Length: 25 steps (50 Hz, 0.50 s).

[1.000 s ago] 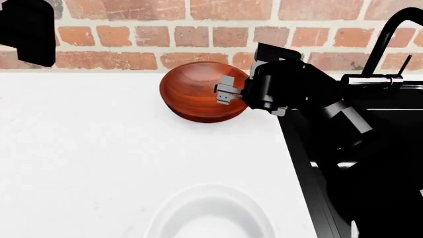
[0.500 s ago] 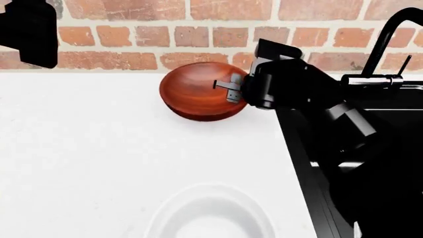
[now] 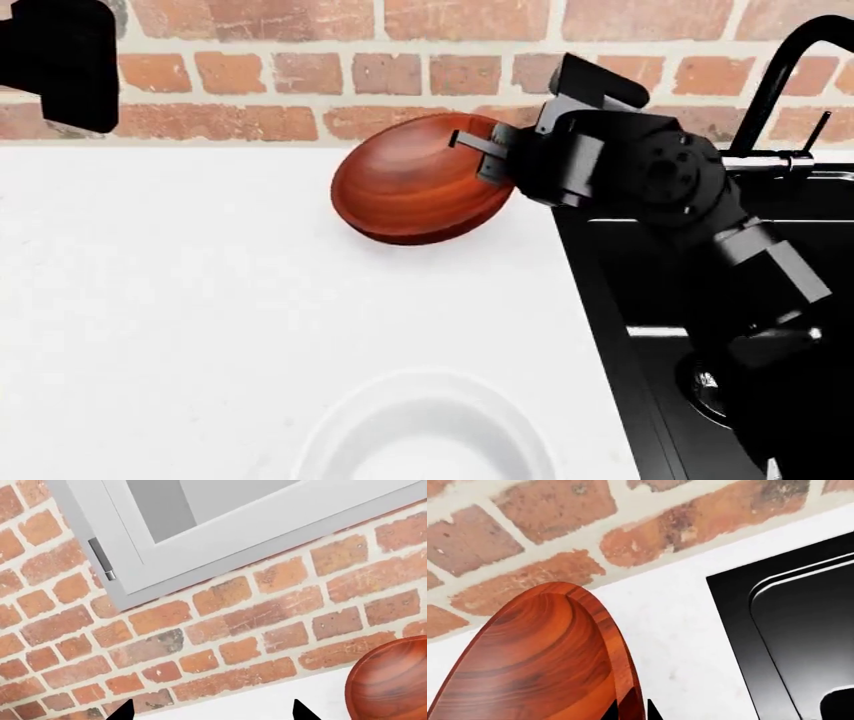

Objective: Stack the bowls in the sink.

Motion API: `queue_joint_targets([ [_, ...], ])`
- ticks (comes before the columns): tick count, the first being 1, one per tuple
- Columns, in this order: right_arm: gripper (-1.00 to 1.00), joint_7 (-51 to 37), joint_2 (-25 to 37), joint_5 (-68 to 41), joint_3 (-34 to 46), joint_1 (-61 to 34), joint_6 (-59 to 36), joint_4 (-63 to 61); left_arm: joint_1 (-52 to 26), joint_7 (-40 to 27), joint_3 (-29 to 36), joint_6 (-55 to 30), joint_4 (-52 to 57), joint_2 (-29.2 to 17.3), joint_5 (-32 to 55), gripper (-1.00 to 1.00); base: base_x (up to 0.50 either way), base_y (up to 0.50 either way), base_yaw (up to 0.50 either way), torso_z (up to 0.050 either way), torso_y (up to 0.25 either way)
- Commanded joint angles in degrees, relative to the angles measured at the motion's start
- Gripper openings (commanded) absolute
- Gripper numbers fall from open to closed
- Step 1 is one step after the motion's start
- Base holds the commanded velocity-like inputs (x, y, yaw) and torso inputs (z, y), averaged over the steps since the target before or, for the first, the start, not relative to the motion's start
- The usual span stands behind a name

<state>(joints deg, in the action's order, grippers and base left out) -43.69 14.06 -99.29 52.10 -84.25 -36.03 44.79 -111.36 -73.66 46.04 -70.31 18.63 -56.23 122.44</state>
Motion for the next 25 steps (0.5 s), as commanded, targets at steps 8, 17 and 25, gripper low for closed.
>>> queue_joint_targets([
  [8, -1.0, -7.2, 8.9, -7.0, -7.2, 2.1, -0.4, -21.0, 0.0, 0.3, 0.0, 0.6, 0.3, -0.5, -0.1, 1.0, 0.0, 0.0, 0.0, 0.0, 0.0],
  [17, -1.0, -13.4, 14.6, -12.1, -11.1, 2.4, -1.0, -33.0, 0.5, 0.1, -0.3, 1.9, 1.3, -1.0, 0.7, 1.0, 0.0, 0.0, 0.0, 0.0, 0.0],
  [25, -1.0, -19.8, 19.5, -15.3, -13.1, 0.5, -2.2, -40.4, 3.0, 2.1, -3.0, 6.7, 4.4, -2.6, 3.0, 1.0, 0.0, 0.0, 0.0, 0.0, 0.0],
])
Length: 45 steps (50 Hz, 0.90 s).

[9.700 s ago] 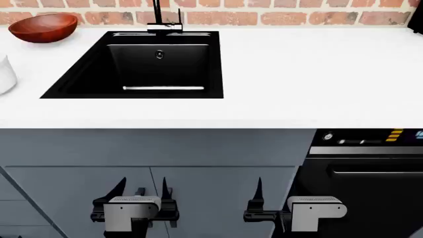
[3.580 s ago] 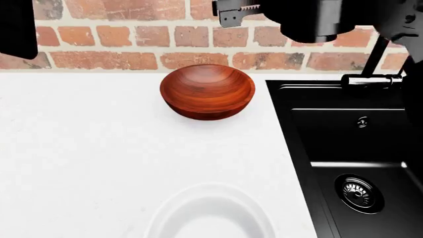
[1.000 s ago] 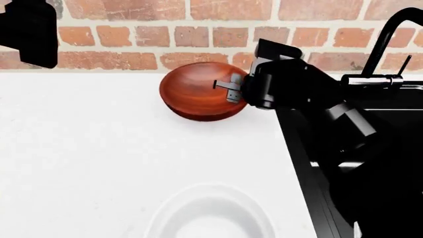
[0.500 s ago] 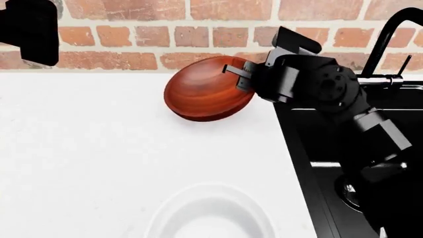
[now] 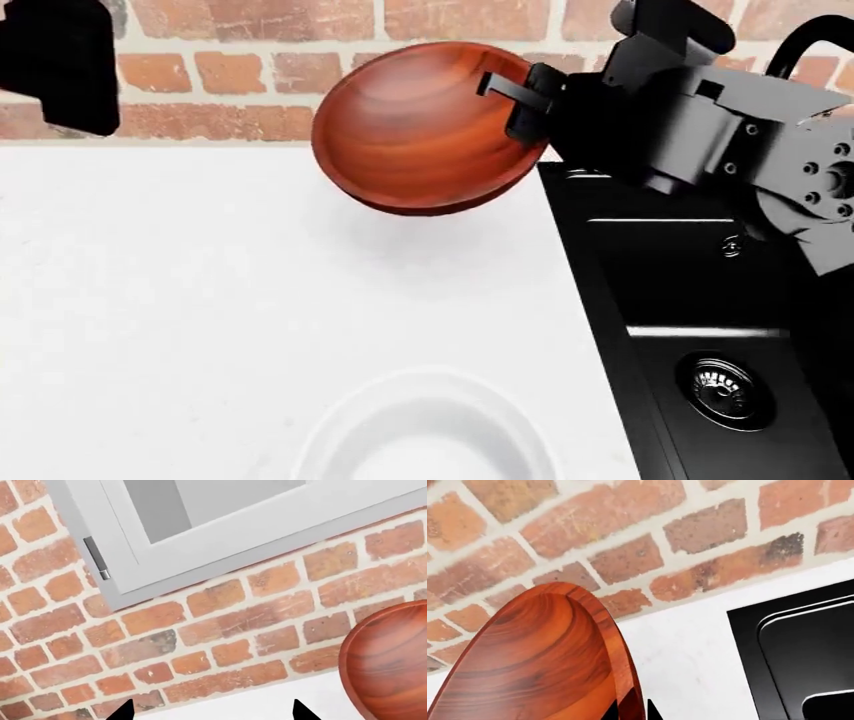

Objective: Stack the bowls in the sink.

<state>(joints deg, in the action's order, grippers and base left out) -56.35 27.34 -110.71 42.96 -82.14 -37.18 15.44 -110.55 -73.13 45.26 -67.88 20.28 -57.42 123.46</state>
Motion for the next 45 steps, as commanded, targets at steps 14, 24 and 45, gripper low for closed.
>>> queue_joint_targets([
  [14, -1.0, -13.9, 8.8, -3.2, -2.8, -6.3, -3.2, -13.1, 10.5, 7.2, -8.9, 17.3, 11.3, -5.8, 11.6, 1.0, 0.0, 0.0, 0.0, 0.0, 0.0],
  [24, -1.0, -16.2, 8.7, -1.9, -1.5, -8.0, -4.2, -13.1, 13.8, 9.4, -9.9, 21.0, 13.9, -7.8, 17.5, 1.0, 0.0, 0.0, 0.0, 0.0, 0.0],
  [45, -1.0, -16.7, 7.1, 2.3, 1.8, -11.6, -6.7, -10.3, 8.9, 2.6, -3.1, 22.5, 9.2, -1.8, 32.3, 1.0, 0.0, 0.0, 0.0, 0.0, 0.0],
])
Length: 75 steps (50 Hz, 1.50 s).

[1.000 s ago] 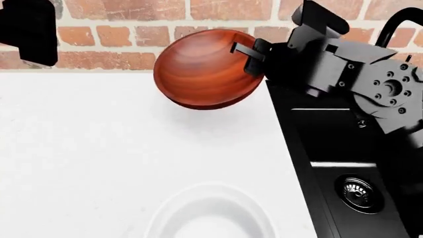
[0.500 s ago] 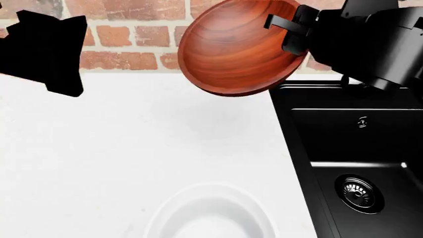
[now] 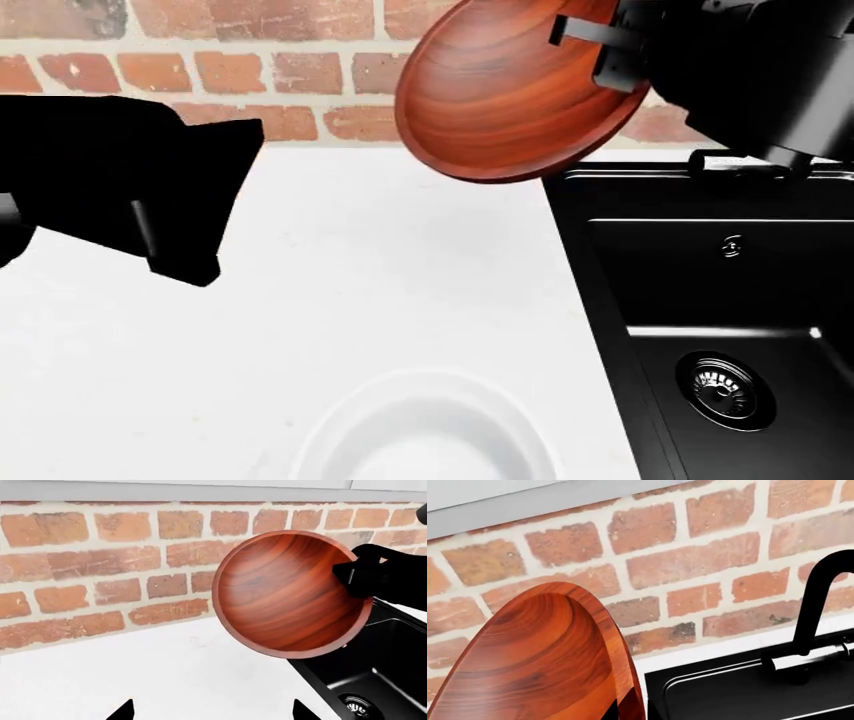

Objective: Stack the bowls in the sink.

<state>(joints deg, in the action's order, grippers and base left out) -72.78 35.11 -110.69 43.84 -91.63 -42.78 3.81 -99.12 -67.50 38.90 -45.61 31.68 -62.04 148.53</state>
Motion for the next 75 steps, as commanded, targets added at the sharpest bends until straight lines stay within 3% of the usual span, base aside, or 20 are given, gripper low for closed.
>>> queue_joint_targets([
  [1, -1.0, -0.3, -0.8, 2.4, 1.0, -2.3, -1.2, 1.6, -2.9, -3.5, 3.8, 0.1, -2.4, 3.1, 8.0, 1.0, 0.0, 0.0, 0.0, 0.0, 0.0],
  [17, -1.0, -0.4, -1.6, 3.3, 2.0, -3.1, -1.5, 2.9, -6.6, -8.5, 9.4, -0.5, -5.4, 6.7, 16.2, 1.0, 0.0, 0.0, 0.0, 0.0, 0.001],
  [47, -1.0, 0.8, -2.3, 4.9, 3.0, -1.6, -0.3, 4.3, -8.1, -8.5, 18.4, -8.9, -10.2, 15.4, 21.9, 1.0, 0.0, 0.0, 0.0, 0.0, 0.0],
  [75, -1.0, 1.6, -2.9, 5.6, 3.7, -1.0, 0.0, 5.1, -7.9, -7.4, 22.1, -9.7, -8.8, 15.4, 23.9, 1.0, 0.0, 0.0, 0.0, 0.0, 0.0],
])
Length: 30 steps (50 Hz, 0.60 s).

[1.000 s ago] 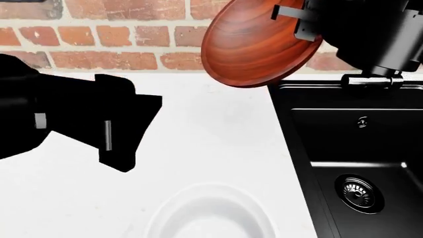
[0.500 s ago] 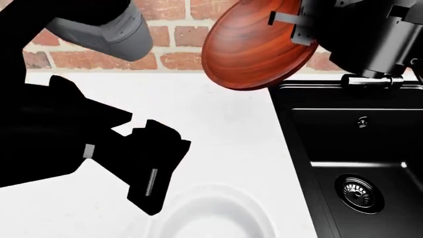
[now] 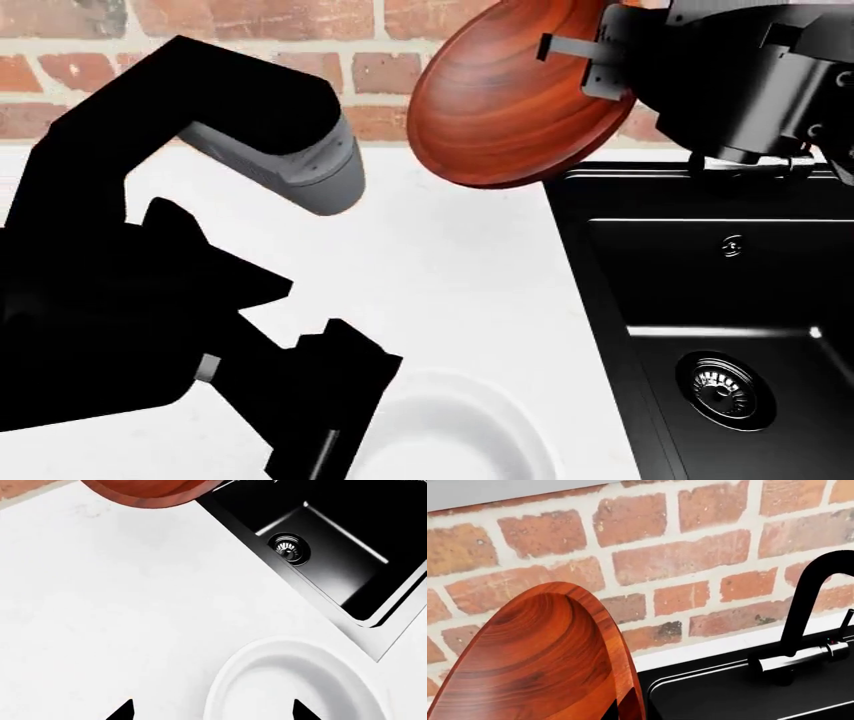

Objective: Stack the bowls in the sink.

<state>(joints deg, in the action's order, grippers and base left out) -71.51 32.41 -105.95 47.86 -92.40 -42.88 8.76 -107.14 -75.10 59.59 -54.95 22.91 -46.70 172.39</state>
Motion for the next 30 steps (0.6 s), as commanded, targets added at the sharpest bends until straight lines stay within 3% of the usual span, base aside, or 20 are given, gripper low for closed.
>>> queue_joint_targets([
  [1, -1.0, 0.4, -0.2, 0.9, -0.3, -0.2, 0.1, 0.1, 0.2, 0.2, 1.6, -0.3, -0.1, 0.0, -0.1, 1.0, 0.0, 0.0, 0.0, 0.0, 0.0],
  [30, -1.0, 0.8, 0.5, 1.6, 0.0, 1.0, 0.8, -0.4, 5.2, 1.6, 6.4, -2.3, 1.1, -1.2, -2.8, 1.0, 0.0, 0.0, 0.0, 0.0, 0.001],
])
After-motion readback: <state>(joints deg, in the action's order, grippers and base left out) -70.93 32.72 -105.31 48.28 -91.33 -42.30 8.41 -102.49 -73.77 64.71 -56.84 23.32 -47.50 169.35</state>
